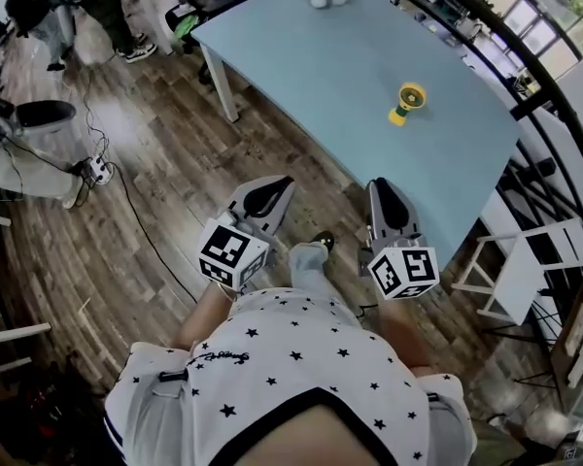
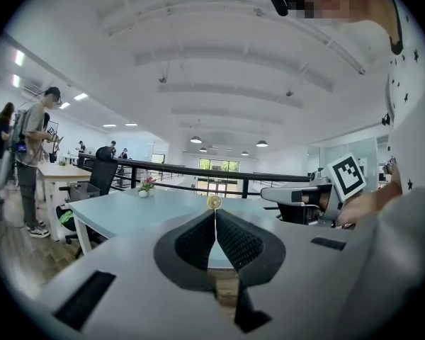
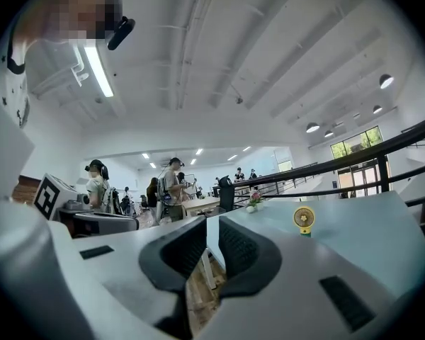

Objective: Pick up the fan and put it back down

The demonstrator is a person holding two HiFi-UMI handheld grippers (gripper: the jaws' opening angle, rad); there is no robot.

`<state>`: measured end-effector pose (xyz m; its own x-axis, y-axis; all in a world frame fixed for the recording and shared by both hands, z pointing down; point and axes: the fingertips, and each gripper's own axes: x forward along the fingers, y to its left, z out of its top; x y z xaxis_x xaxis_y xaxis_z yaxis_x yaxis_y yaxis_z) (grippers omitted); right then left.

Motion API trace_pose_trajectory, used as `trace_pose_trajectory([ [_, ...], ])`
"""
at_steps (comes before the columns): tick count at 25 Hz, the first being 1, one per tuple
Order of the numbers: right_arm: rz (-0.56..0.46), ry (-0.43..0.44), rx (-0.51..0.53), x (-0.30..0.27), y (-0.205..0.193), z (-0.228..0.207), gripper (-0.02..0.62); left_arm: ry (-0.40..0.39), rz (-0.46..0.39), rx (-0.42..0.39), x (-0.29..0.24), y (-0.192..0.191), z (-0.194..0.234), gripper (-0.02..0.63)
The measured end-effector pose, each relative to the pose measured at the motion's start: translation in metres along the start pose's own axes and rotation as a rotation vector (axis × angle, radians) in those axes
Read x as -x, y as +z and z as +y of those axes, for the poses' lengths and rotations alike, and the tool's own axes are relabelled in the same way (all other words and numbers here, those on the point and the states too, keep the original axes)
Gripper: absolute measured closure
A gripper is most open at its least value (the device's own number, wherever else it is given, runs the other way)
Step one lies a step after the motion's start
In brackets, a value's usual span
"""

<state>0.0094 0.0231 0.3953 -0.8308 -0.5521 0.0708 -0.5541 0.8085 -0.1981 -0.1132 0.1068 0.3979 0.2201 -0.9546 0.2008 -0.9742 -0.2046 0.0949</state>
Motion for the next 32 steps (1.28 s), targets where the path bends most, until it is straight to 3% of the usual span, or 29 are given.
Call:
trace_pose_trajectory([
  [9, 0.032, -0.089, -0.005, -0.055, 0.001, -0.080, 0.557, -0.032, 0.006, -0.004, -0.091, 0.021, 0.033, 0.577],
  [20, 0.039, -0.296, -0.015, -0.062, 0.005, -0.190, 0.529, -0.196, 0.012, -0.007, -0.210, 0.034, 0.022, 0.577],
  [32, 0.074, -0.496, -0.041, -0.079, -0.028, -0.222, 0.505, -0.390, 0.045, -0.083, -0.268, 0.053, 0.027, 0.577],
])
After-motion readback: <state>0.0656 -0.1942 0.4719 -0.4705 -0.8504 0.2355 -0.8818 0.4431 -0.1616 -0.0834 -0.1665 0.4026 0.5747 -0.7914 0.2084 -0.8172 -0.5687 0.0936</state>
